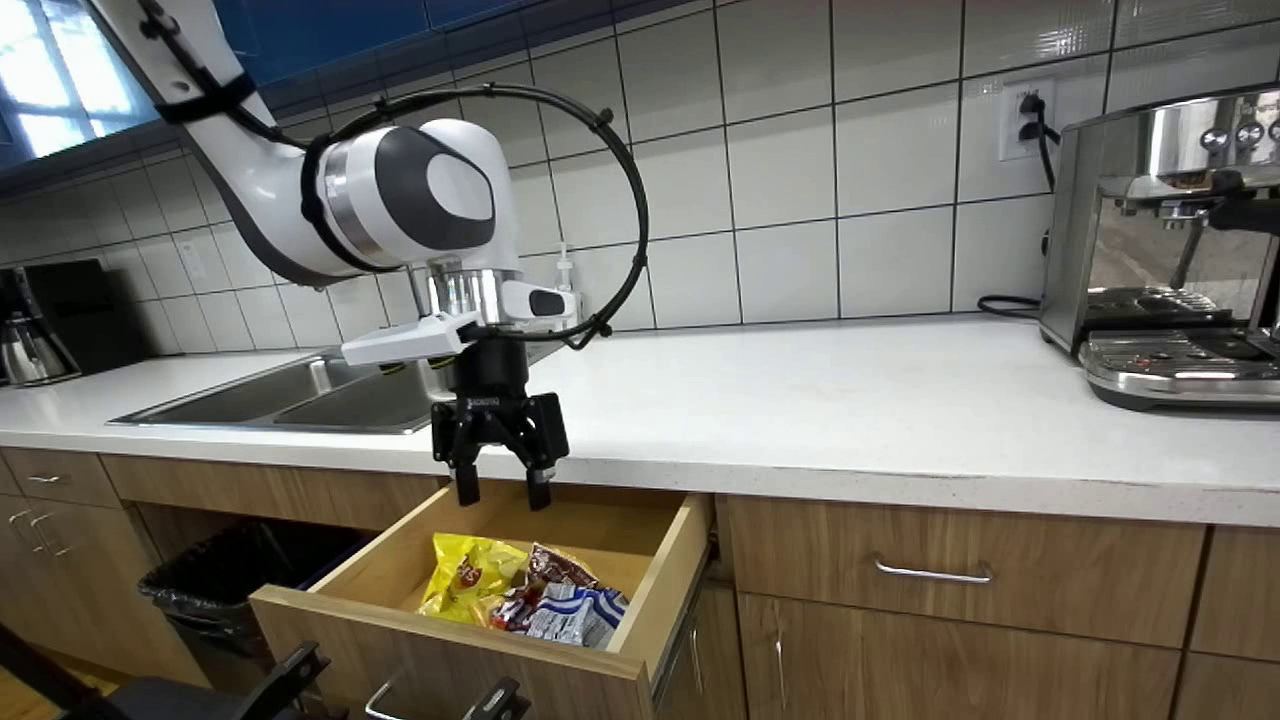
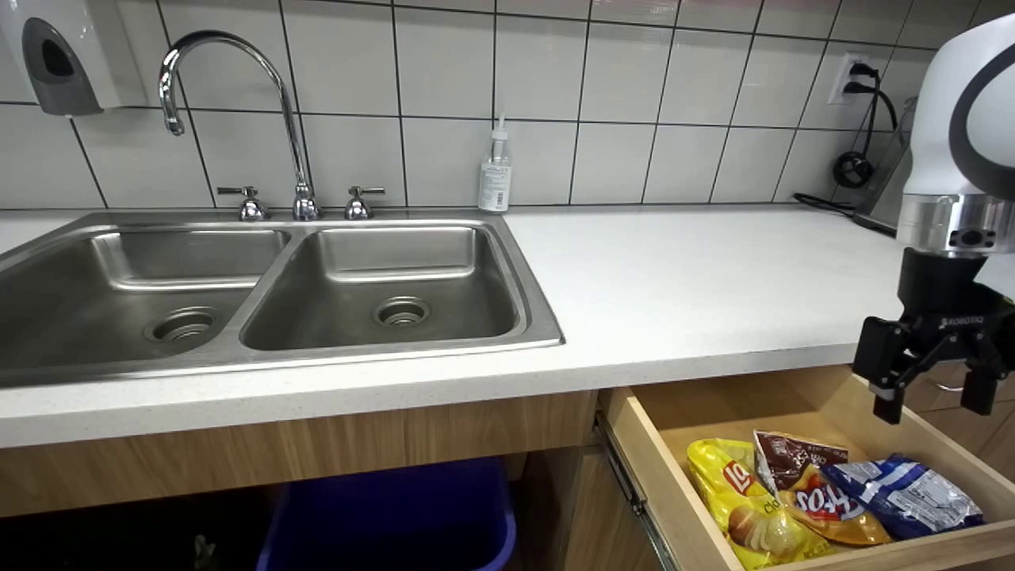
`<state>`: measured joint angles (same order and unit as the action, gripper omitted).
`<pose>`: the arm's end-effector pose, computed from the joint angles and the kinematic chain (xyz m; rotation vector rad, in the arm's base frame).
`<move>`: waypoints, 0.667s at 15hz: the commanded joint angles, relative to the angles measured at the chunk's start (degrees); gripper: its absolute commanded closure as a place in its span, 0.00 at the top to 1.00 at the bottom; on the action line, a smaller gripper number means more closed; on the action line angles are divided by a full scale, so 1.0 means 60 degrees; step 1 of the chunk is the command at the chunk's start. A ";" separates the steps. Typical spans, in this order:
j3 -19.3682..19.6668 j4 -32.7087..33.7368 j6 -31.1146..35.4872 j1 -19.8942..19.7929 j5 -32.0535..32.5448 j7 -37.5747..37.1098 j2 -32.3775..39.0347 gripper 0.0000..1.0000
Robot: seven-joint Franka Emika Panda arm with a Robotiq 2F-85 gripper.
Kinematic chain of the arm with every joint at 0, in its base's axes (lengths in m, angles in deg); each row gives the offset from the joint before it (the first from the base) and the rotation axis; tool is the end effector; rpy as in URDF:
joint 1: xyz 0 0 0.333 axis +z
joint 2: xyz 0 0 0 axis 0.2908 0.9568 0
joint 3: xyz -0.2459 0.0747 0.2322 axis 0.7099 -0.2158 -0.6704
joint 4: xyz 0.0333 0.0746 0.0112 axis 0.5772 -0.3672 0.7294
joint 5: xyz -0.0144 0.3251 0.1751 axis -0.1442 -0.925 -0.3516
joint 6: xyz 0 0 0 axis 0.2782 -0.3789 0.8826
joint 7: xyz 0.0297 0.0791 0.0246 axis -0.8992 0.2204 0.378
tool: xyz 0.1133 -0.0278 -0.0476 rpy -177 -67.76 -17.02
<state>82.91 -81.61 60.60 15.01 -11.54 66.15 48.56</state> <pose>0.3771 -0.0380 0.2520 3.0316 -0.1692 -0.3746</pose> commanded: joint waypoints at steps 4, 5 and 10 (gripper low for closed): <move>-0.0172 -0.0182 -0.0819 0.0118 -0.0426 0.0502 -0.0311 1.00; -0.0199 -0.0200 -0.0866 0.0133 -0.0441 0.0509 -0.0305 1.00; -0.0325 -0.0263 -0.1070 0.0238 -0.0556 0.0511 -0.0242 1.00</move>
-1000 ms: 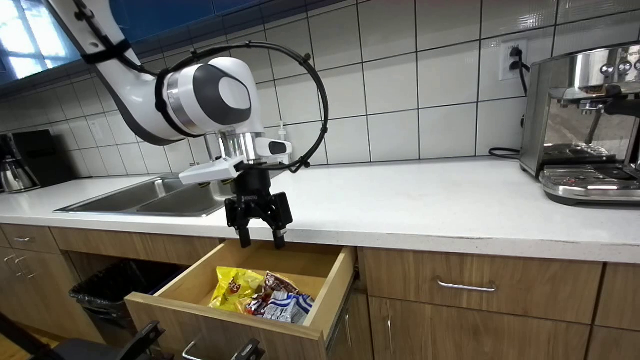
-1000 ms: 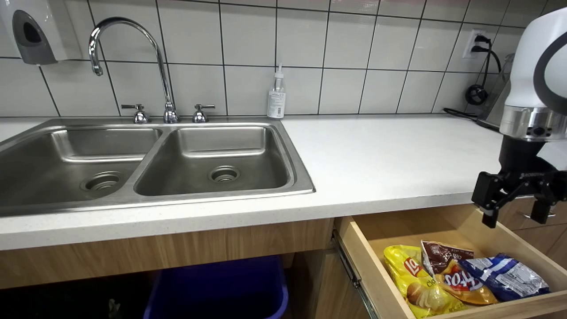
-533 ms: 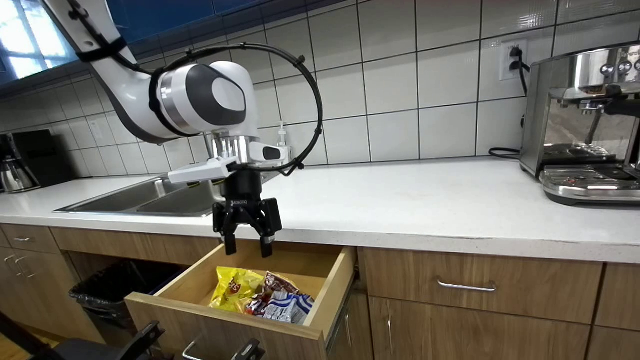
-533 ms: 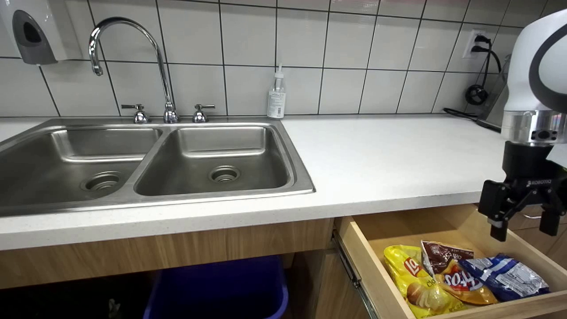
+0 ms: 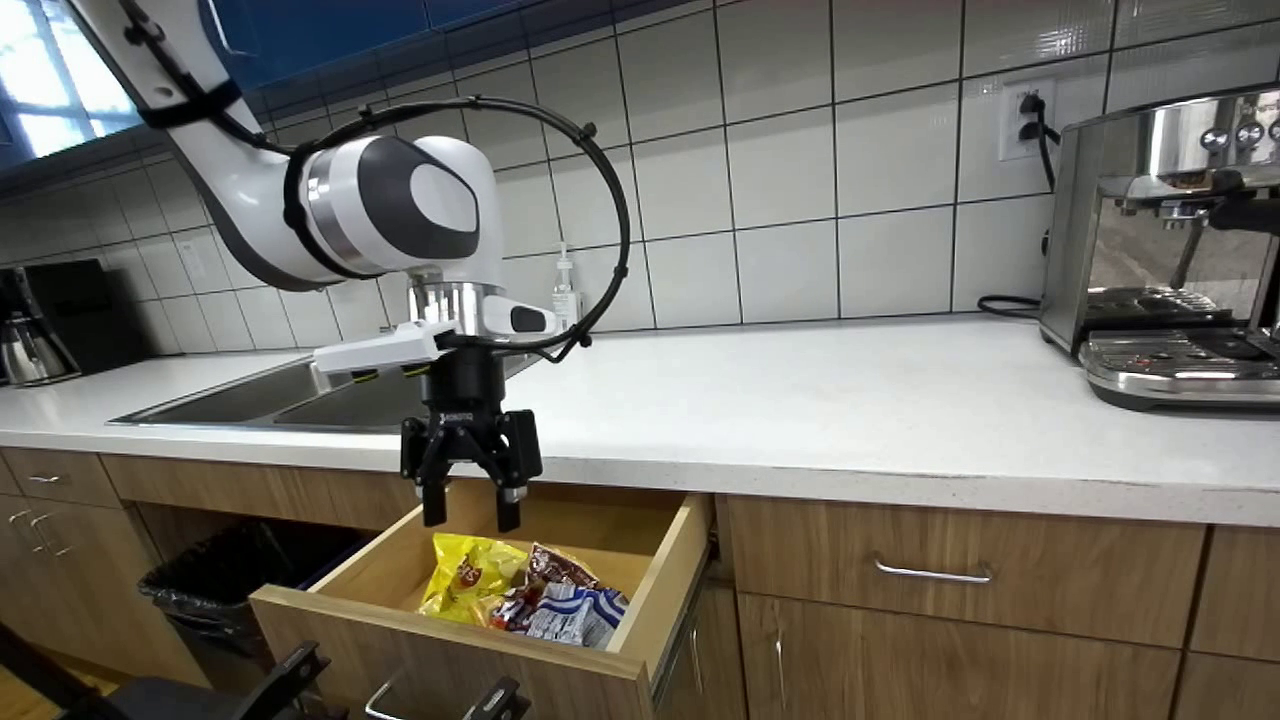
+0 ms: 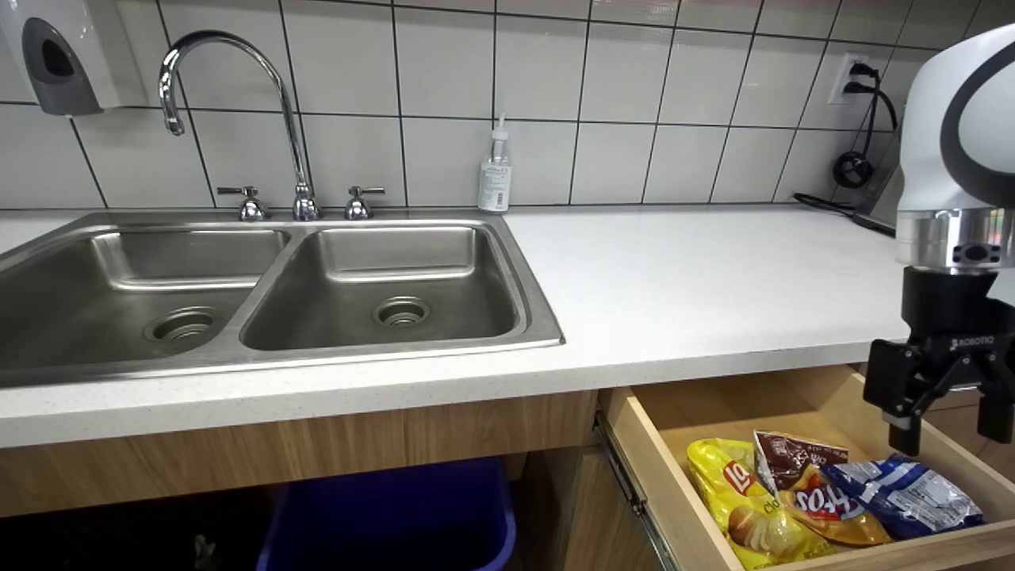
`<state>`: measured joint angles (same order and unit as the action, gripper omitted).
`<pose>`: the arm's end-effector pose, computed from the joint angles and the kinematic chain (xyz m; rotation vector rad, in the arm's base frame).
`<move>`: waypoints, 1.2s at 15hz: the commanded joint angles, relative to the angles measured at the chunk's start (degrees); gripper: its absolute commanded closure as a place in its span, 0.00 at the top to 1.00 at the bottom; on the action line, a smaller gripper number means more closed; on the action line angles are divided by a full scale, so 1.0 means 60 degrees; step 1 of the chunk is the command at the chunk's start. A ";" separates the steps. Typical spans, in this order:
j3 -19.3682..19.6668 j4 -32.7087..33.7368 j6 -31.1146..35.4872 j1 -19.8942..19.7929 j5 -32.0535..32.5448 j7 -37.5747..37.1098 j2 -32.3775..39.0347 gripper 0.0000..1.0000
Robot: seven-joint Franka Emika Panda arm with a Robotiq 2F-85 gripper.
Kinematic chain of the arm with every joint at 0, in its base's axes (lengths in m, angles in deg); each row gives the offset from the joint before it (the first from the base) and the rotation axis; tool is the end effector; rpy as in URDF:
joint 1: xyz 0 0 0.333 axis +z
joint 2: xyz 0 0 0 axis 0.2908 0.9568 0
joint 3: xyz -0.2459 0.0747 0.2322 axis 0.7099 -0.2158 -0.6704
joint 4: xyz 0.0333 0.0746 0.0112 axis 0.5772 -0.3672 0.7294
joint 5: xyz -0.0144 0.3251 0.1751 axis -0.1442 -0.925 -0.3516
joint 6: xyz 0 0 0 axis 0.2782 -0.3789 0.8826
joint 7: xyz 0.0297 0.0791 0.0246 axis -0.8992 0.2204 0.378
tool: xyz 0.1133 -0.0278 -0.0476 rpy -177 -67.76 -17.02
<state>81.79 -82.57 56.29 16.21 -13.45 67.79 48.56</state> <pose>0.3602 -0.0224 0.2437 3.0266 -0.1080 -0.5159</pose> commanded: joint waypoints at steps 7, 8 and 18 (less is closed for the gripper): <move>-0.0268 -0.0274 -0.0401 0.0179 -0.0553 0.0174 -0.0109 1.00; -0.0282 -0.0303 -0.0405 0.0187 -0.0604 0.0163 -0.0080 1.00; -0.0328 -0.0571 -0.0655 0.0248 -0.0966 0.0155 0.0125 1.00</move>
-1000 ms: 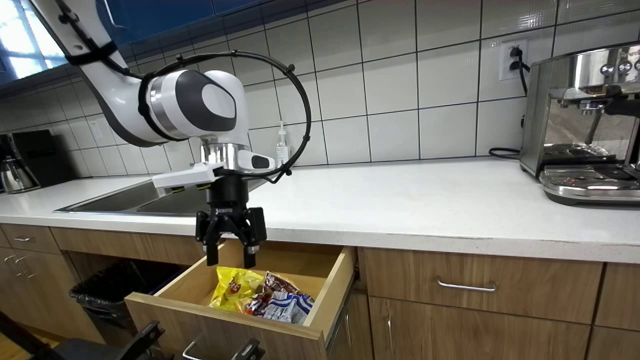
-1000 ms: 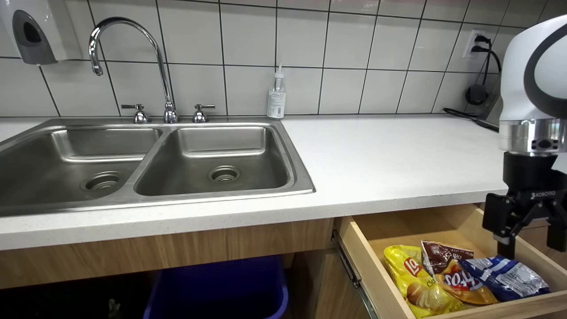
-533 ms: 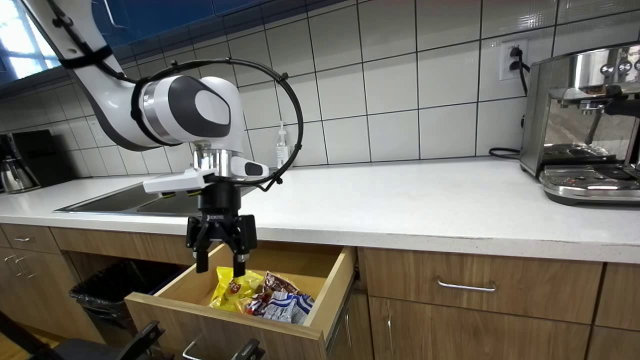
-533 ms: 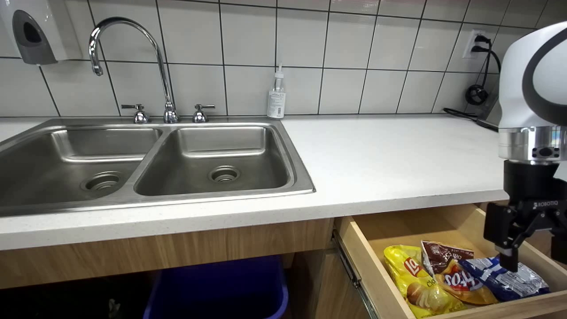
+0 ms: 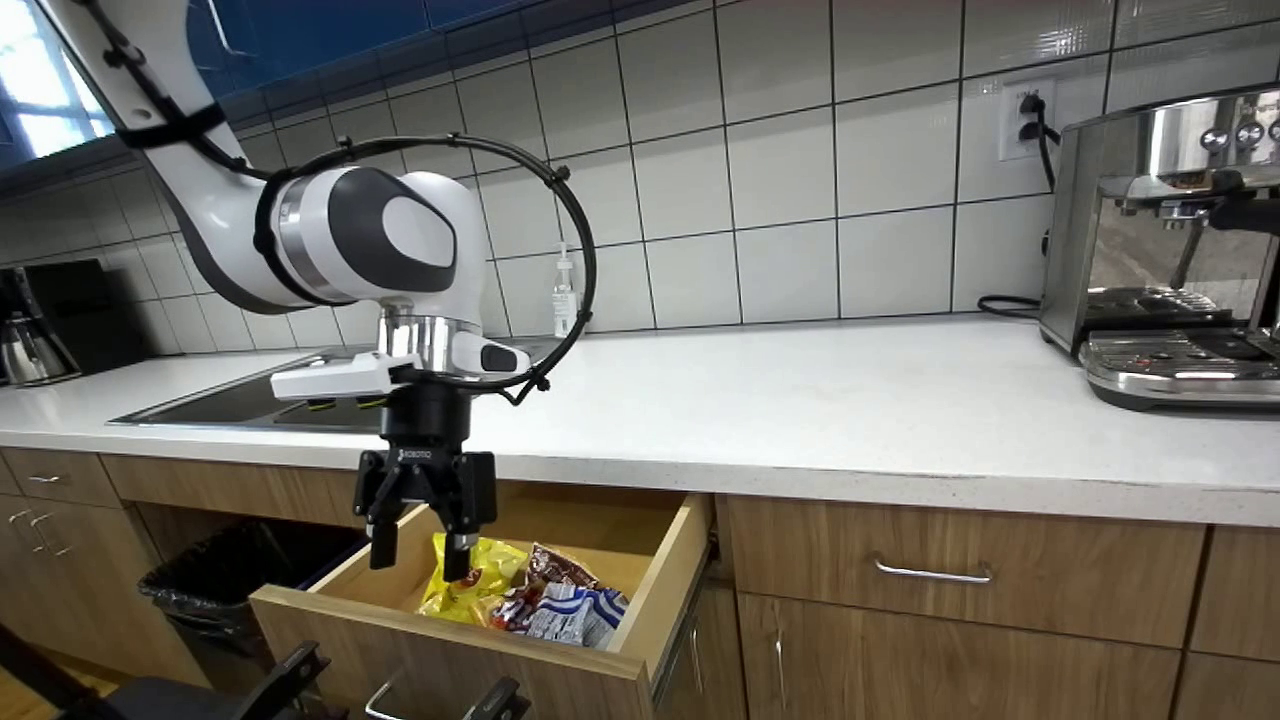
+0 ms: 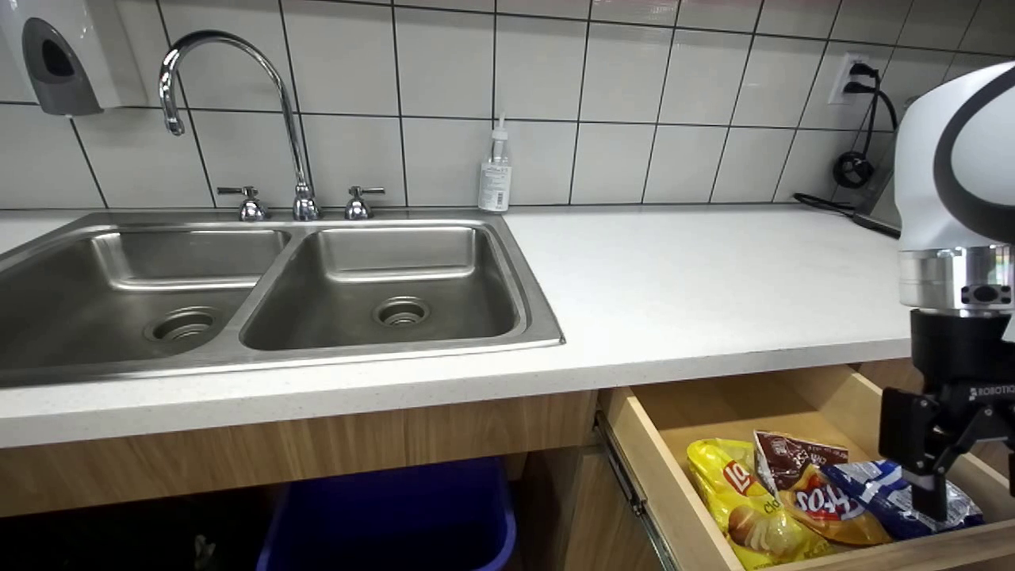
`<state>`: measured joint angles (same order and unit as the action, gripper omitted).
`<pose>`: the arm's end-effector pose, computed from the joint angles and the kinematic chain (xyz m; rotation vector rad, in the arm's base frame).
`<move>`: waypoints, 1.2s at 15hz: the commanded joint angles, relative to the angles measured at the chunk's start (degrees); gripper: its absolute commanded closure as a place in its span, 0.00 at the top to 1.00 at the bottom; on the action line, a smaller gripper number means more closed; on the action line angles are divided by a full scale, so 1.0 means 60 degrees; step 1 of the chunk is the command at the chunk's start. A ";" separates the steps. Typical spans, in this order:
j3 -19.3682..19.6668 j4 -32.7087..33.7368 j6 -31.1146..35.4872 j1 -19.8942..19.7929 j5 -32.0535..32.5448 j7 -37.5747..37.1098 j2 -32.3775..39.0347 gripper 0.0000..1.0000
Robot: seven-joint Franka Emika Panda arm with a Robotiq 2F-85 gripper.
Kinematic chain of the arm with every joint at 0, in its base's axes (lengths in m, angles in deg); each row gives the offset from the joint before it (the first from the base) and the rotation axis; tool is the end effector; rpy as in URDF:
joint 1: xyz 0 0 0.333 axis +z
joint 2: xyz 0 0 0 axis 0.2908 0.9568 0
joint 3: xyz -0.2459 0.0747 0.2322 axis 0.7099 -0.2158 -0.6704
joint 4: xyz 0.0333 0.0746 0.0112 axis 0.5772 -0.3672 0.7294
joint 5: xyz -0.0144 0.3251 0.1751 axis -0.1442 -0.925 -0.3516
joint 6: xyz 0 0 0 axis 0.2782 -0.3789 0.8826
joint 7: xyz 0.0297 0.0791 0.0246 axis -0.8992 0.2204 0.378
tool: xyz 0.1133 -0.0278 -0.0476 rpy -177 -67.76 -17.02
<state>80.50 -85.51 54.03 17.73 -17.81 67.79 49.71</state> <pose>0.3300 -0.0025 0.2223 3.0229 -0.1276 -0.6906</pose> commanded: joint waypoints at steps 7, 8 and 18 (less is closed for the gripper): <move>-0.0152 -0.0238 -0.0192 -0.0010 -0.0331 0.0139 0.0319 1.00; -0.0151 -0.0239 -0.0147 -0.0012 -0.0333 0.0127 0.0421 1.00; -0.0089 -0.0077 0.0021 -0.0008 -0.0159 -0.0082 0.1357 1.00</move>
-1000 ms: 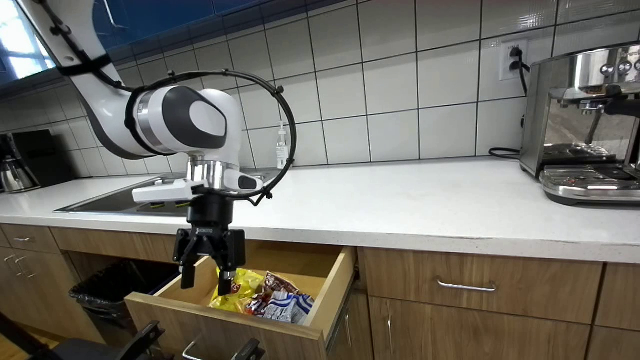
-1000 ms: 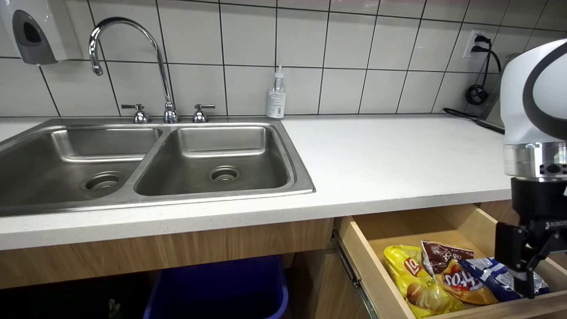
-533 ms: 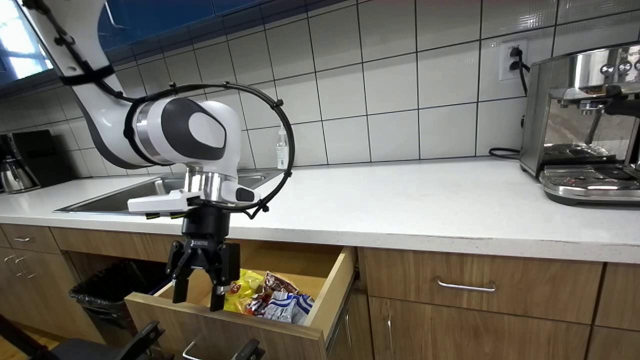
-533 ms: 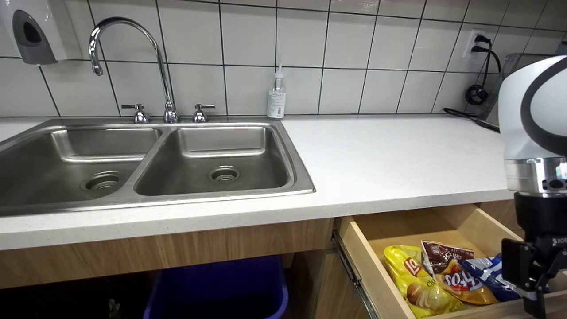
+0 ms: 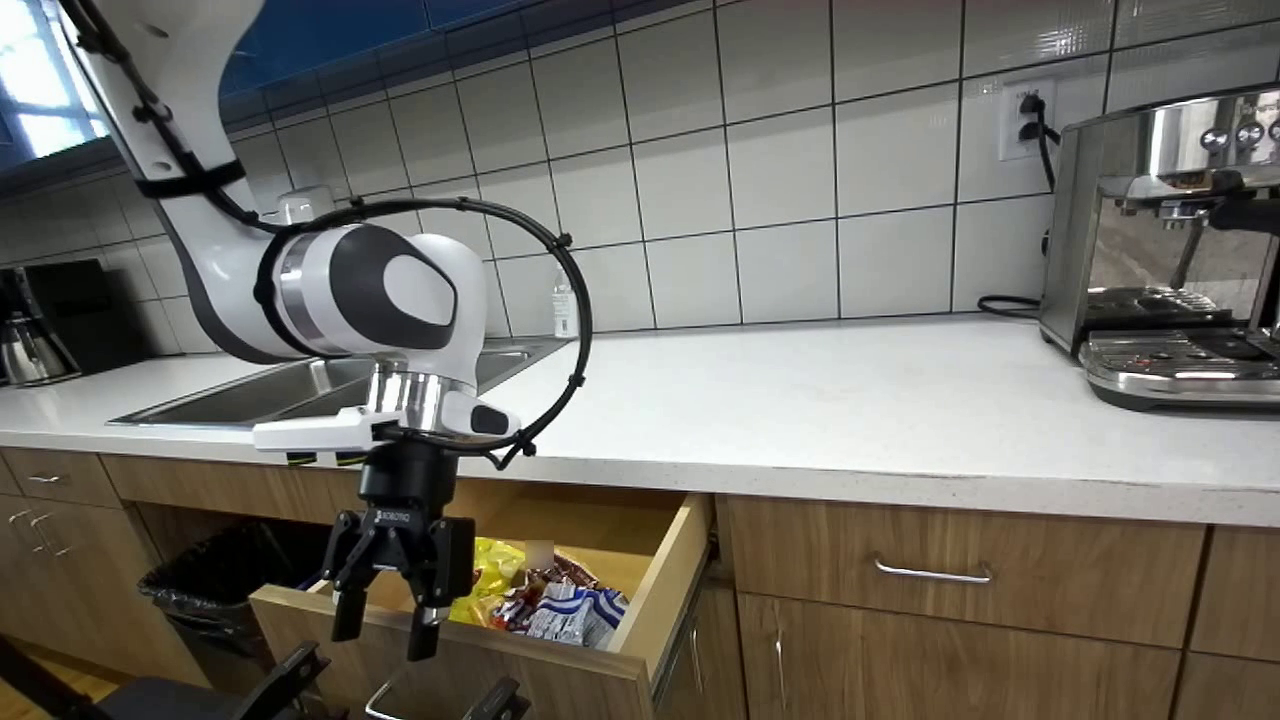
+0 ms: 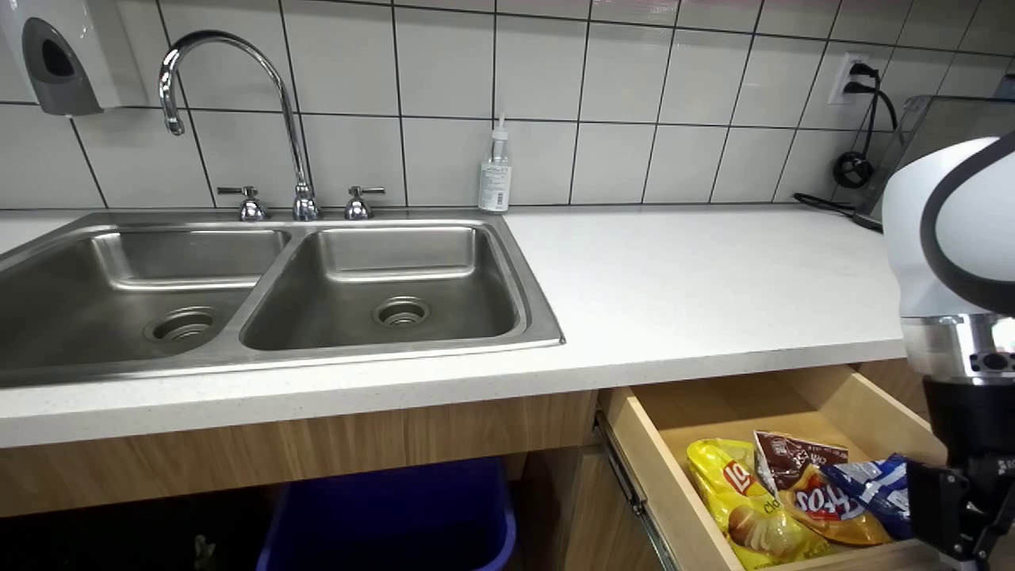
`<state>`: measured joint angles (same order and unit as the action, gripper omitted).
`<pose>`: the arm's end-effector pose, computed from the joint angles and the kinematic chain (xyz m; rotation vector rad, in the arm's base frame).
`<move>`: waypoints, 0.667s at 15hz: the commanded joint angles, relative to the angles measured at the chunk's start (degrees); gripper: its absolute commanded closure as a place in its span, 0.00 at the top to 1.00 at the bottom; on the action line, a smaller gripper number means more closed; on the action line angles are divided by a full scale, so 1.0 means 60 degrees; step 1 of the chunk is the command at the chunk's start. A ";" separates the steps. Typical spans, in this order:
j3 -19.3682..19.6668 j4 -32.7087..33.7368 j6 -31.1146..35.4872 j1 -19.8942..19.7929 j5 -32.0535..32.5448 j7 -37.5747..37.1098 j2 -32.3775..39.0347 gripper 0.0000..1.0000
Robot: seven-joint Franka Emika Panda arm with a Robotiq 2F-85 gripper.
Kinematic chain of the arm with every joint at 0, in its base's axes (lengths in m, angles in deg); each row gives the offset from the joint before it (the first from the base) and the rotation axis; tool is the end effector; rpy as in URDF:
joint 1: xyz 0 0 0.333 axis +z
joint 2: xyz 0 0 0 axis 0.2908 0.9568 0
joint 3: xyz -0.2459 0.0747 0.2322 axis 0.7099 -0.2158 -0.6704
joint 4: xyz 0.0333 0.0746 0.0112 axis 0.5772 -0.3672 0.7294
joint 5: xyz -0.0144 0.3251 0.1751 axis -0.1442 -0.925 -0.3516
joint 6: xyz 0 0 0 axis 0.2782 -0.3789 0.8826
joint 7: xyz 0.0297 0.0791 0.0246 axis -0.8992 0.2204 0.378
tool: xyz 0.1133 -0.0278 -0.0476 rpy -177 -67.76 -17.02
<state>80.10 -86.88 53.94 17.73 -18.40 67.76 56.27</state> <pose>0.3034 -0.0001 0.1810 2.9642 -0.1274 -0.8996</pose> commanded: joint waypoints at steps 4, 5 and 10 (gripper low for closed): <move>0.0021 0.0340 0.0134 -0.0029 -0.0072 -0.0122 0.0588 1.00; 0.0032 0.0387 0.0190 -0.0030 -0.0061 -0.0129 0.0657 1.00; 0.0130 0.0692 0.0694 -0.0025 -0.0022 -0.0257 0.1093 1.00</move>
<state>80.53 -84.42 56.63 17.73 -18.40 67.42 60.89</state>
